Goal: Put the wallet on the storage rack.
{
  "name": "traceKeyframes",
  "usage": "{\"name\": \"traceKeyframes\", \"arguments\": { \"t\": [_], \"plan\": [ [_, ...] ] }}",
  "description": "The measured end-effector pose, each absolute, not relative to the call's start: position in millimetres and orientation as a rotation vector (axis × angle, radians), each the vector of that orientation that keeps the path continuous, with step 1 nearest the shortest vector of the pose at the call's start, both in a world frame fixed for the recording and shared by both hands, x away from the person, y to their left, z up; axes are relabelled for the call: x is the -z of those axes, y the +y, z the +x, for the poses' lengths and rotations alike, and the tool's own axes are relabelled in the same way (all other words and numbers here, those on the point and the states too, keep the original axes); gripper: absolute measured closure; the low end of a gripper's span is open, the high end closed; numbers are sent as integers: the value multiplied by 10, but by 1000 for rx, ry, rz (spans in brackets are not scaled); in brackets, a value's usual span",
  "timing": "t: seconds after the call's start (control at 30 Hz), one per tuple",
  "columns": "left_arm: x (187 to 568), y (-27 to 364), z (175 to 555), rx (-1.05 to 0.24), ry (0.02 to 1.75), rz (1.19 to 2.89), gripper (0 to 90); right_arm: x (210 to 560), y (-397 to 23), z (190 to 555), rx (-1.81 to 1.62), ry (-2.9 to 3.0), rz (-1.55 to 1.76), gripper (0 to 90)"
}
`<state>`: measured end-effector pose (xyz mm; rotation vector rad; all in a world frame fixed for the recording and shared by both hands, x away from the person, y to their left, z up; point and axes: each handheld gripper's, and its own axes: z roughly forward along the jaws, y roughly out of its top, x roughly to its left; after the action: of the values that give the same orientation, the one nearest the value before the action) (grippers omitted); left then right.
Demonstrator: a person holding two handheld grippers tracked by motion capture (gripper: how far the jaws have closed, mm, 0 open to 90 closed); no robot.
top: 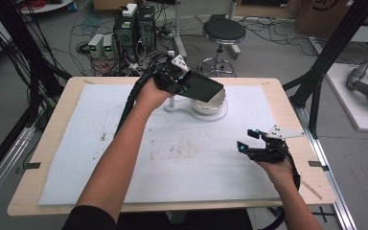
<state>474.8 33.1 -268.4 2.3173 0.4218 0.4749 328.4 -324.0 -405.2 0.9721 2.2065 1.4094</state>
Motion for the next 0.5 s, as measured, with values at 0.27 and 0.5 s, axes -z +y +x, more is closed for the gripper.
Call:
{"name": "traceKeyframes", "arguments": {
  "t": [0.27,0.5],
  "plan": [
    [2832,160,4843,-450,427,2359,757,4074,-3269,3288,-1453,2175,984,293],
    [2710,108,4821,-508,427,2409,757,4075,-3264,3296,-1458,2179,981,293]
  ]
}}
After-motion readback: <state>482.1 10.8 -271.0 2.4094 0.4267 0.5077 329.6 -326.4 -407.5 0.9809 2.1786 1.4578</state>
